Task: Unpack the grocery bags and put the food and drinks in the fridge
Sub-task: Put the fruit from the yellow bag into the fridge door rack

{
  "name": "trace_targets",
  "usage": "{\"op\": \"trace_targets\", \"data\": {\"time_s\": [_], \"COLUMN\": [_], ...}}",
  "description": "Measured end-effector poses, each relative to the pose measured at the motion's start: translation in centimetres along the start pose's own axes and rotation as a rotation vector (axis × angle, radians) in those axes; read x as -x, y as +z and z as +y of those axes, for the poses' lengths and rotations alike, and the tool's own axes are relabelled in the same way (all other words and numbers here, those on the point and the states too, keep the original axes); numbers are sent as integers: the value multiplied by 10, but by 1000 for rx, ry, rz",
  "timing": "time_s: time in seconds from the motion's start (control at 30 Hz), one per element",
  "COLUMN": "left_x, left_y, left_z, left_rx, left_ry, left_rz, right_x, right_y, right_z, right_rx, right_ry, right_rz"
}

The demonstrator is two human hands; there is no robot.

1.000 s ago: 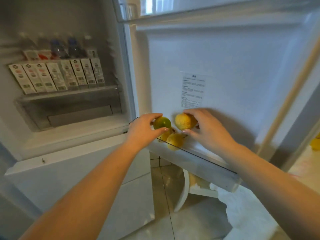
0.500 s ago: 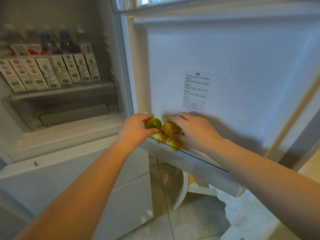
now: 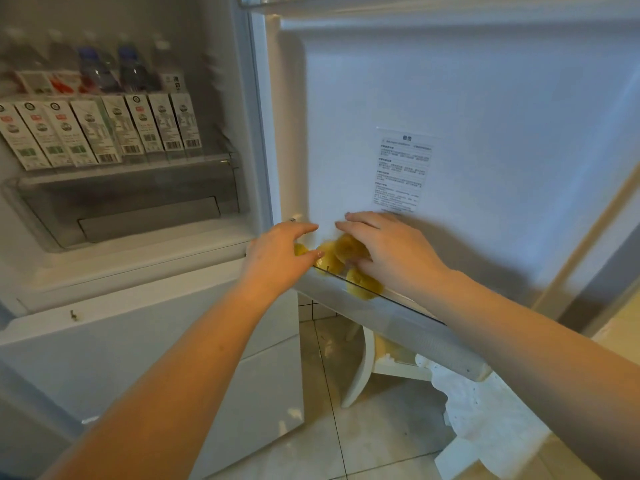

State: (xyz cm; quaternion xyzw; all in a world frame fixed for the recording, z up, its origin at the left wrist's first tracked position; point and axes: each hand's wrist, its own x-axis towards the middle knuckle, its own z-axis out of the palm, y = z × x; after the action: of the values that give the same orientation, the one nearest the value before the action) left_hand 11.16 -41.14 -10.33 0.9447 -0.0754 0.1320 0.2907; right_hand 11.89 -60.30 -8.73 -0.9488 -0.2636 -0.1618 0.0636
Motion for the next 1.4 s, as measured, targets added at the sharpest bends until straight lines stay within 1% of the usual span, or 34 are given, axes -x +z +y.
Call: {"op": "trace_targets", "data": {"time_s": [0.17,0.3,0.4,0.5,0.57,0.63,0.73,0.87,1.0,1.1,1.2,1.4], "left_x": [20,43,66,95,115,137,171,211,235,248,250,207], "left_y": [4,14,26,48,64,87,126,183,235,275,308,364], "left_z": [25,47,69,97,116,138,168,210,240,253,266,302], "left_rx": [146,207,218,173,129,83,38,52,50,33,11,23], "left_ry": [123,217,292,367,386,406,417,411,411,367,367,376], "left_rz": [100,178,172,155,134,97,18,-63,-199,-324,-402,-437], "right_x": [35,80,121,171,205,245,310,398,460,495,520,534], "right_y": [-18,-27,-34,-41,-44,-44,-38,-24,-14,-8,-1,7], "right_z": [-4,0,9,24,35,50,73,105,132,151,173,235], "right_rx": [-145,-205,-151,-96,-86,-95,-153,-162,-172,-182,-189,-165], "right_ry": [89,131,145,160,177,214,306,432,530,588,648,730], "right_rz": [152,277,334,362,373,353,278,150,28,-34,-63,-102]}}
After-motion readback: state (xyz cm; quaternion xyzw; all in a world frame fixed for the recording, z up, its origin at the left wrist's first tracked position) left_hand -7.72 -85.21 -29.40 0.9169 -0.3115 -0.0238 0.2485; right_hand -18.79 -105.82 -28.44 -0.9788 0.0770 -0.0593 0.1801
